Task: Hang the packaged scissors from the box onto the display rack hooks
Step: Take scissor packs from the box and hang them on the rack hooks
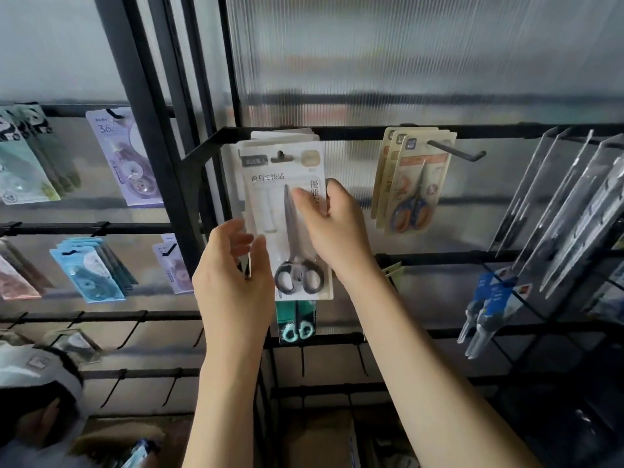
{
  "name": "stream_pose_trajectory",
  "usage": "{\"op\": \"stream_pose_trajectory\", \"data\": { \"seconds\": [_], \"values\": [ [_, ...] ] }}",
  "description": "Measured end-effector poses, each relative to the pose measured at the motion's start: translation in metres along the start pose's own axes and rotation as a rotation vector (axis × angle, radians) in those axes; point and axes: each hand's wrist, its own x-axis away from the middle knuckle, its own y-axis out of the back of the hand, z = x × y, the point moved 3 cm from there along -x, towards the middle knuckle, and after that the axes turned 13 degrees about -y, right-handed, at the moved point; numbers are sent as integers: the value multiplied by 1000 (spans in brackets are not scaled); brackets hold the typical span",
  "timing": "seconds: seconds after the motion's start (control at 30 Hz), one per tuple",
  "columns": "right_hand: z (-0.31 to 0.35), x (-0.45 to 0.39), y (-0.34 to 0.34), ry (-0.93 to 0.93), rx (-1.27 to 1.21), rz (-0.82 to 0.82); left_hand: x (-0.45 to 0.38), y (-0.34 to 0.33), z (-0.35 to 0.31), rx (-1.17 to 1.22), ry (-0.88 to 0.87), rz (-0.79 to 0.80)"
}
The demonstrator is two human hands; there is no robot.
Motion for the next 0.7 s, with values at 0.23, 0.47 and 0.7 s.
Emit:
{"op": "stream_pose_trajectory", "data": {
  "seconds": [0.23, 0.47, 0.7],
  "values": [
    [-54, 19, 59, -6, 118, -211, 35, -60, -27, 145, -101, 66],
    [-151, 65, 159, -152, 276, -375, 121, -150, -57, 237, -127, 383],
    [-291, 150, 233, -518, 452, -448, 262, -231, -58, 201, -136, 744]
  ]
}}
